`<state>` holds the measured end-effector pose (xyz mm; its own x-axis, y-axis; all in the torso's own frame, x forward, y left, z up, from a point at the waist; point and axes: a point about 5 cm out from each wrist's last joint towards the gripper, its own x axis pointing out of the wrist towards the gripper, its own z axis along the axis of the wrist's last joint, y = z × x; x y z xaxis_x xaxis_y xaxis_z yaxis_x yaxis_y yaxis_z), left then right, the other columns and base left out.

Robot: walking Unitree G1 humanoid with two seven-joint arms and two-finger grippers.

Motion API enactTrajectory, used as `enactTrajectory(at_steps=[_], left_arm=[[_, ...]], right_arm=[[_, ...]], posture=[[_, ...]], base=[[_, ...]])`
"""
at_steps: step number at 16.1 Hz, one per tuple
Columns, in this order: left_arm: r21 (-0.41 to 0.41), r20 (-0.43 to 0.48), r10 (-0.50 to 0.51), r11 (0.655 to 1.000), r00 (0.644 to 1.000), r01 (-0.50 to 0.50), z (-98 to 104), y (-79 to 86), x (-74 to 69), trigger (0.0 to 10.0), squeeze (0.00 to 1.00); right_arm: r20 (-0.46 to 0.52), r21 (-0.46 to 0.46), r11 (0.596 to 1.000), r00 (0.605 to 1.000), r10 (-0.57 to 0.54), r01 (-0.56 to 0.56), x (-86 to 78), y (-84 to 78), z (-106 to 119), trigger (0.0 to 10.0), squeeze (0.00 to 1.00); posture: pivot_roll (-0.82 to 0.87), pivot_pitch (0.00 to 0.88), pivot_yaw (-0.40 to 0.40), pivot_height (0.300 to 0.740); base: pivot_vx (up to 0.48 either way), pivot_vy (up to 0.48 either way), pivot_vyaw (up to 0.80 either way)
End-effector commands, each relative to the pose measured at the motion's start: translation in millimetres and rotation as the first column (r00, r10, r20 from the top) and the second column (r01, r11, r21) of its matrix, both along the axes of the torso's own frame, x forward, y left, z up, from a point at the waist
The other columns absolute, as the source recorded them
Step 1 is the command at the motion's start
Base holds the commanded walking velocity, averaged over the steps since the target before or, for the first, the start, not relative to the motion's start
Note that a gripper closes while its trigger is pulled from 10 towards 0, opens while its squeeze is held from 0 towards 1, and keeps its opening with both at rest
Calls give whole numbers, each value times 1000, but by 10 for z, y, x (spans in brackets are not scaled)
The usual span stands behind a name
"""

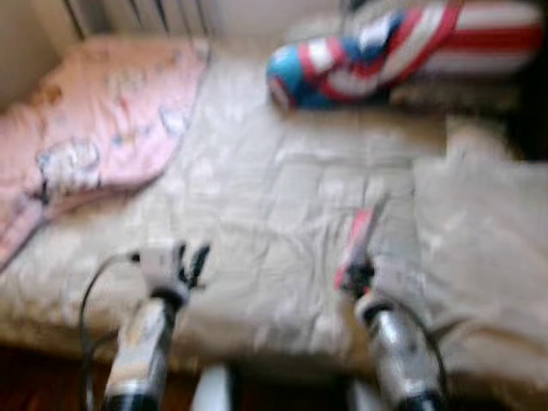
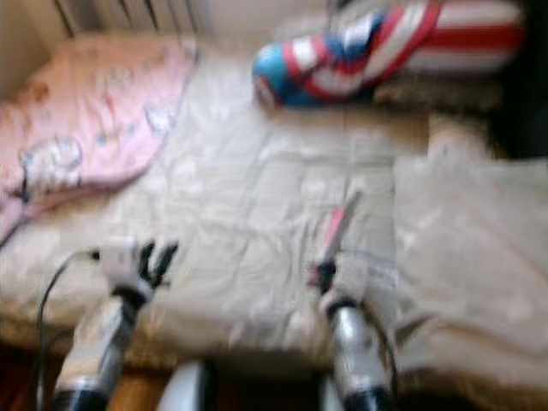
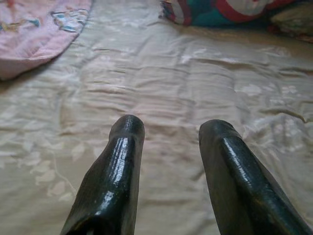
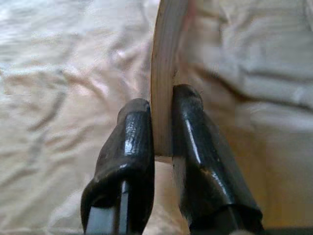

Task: Clean up the room

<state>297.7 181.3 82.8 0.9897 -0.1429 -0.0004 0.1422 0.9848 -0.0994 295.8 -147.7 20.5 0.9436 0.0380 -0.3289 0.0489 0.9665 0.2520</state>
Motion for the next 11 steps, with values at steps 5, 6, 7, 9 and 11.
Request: enactTrajectory(at_steps=[5,6,7,9,11], left_arm=[[32,-35,5,999,999,-4,-29,123,-130,10000,0],[34,-36,3,999,999,-2,-26,124,-137,10000,0],[38,-41,1,999,999,1,-25,132,-140,10000,0],[42,-49,-5,999,999,7,-24,133,-146,10000,0],[44,-54,-17,999,998,19,-14,118,-147,10000,0]], right_arm=[[-14,121,993,1000,12,-11,245,3,114,10000,0],[-17,132,991,999,28,-26,269,16,127,10000,0],[-52,77,996,997,59,-55,287,23,110,10000,0],[-99,91,995,994,48,-39,266,9,49,10000,0],[-160,121,992,987,-7,27,196,-74,-56,10000,0]], posture=[[80,180,44,624],[82,181,46,624],[80,185,55,624],[83,188,60,624],[82,192,72,624]], base=[[0,0,0],[0,0,0],[0,0,0],[0,0,0],[0,0,0]])
